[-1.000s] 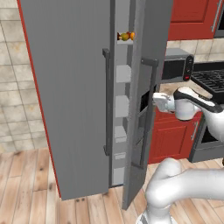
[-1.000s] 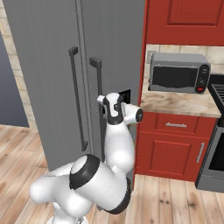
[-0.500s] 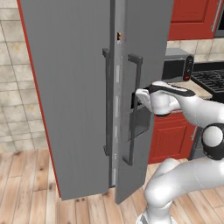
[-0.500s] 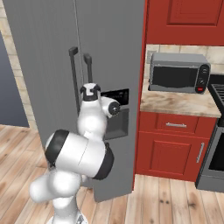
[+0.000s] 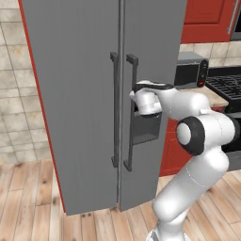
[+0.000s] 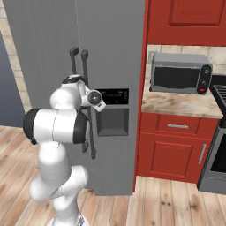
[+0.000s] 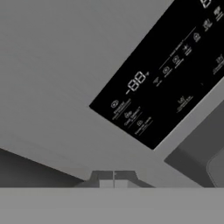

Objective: Take the oranges from the second highest rack and move them to the highest rack where the bell pepper and steak are located, to maximize freezer space. Close the freezer door after rearranging.

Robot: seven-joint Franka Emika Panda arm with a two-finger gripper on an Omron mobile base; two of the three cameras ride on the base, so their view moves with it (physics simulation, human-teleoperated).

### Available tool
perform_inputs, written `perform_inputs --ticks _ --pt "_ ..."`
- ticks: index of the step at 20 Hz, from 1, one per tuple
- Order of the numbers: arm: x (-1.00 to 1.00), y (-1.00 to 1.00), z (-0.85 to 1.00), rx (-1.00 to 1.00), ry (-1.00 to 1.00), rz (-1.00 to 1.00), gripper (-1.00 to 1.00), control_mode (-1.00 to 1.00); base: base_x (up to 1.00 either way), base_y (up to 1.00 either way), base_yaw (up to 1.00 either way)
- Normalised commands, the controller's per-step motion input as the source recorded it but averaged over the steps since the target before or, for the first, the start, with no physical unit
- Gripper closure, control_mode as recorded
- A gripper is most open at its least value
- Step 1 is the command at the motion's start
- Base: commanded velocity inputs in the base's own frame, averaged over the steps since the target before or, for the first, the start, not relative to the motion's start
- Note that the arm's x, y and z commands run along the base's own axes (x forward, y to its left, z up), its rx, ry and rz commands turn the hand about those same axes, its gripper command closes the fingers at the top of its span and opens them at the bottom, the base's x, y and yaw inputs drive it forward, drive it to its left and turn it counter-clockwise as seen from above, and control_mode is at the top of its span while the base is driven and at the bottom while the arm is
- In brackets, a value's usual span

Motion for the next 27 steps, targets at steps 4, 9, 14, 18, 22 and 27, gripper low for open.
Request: perform_inputs --ticks 4,9,14,18,22,27 --pt "0.42 0.10 0.23 0.00 0.15 -0.09 1.00 -1.00 0.00 0.00 0.00" --pt "0.39 0.00 0.29 0.03 0.14 -0.04 1.00 -1.00 0.00 0.00 0.00" --pt "0.44 0.00 0.29 0.05 0.12 -0.02 1.00 -1.00 0.00 0.00 0.00" --pt "0.59 0.00 0.23 0.07 0.10 -0.01 1.00 -1.00 0.00 0.00 0.00" --pt "0.59 0.00 0.19 0.07 0.13 0.00 1.00 -1.00 0.00 0.00 0.00" --pt "0.42 0.04 0.07 0.05 0.11 -0.01 1.00 -1.00 0.00 0.00 0.00"
